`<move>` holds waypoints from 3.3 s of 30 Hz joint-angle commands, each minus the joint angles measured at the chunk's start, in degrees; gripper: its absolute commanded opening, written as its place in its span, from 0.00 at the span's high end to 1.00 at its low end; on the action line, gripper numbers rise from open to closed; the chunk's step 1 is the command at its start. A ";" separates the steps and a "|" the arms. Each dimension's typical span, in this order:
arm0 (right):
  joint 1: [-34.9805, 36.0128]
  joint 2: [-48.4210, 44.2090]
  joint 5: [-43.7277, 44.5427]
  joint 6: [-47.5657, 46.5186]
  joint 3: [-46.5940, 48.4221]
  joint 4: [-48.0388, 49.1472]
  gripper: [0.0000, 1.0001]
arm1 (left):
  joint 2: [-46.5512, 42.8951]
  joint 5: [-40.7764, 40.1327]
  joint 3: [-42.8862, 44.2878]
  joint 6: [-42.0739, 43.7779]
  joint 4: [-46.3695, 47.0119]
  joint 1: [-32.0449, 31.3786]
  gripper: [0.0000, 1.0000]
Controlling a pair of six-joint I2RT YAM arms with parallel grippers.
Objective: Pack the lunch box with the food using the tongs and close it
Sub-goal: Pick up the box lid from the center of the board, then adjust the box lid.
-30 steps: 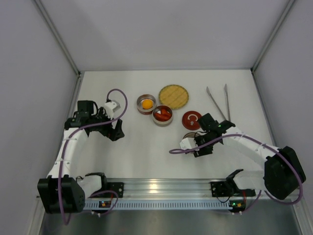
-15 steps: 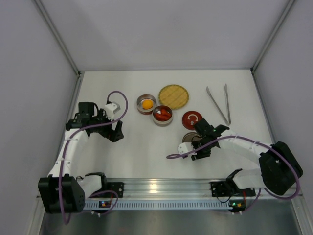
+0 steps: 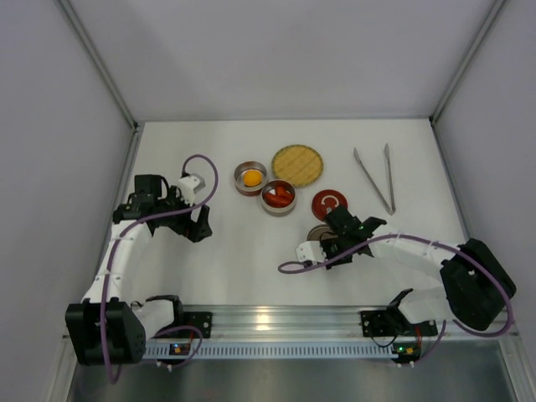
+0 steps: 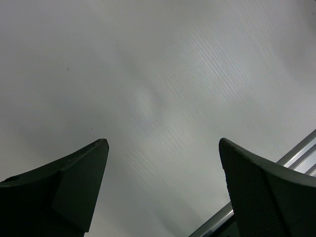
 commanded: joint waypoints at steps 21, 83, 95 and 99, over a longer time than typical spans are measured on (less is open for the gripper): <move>-13.95 -10.97 -48.59 54.92 34.84 12.71 1.00 | -7.96 33.21 8.19 -32.41 34.12 -1.84 0.02; -21.75 -0.50 -58.29 66.99 43.71 4.55 0.33 | 8.66 -4.98 31.32 1.65 4.56 -47.38 1.00; -22.05 -14.22 -21.47 49.42 39.06 7.55 0.01 | 13.83 17.90 17.08 -76.58 27.77 -15.73 1.00; -12.22 -13.52 -9.36 43.01 34.15 9.82 0.01 | 14.45 19.58 12.06 -87.41 36.14 -15.47 1.00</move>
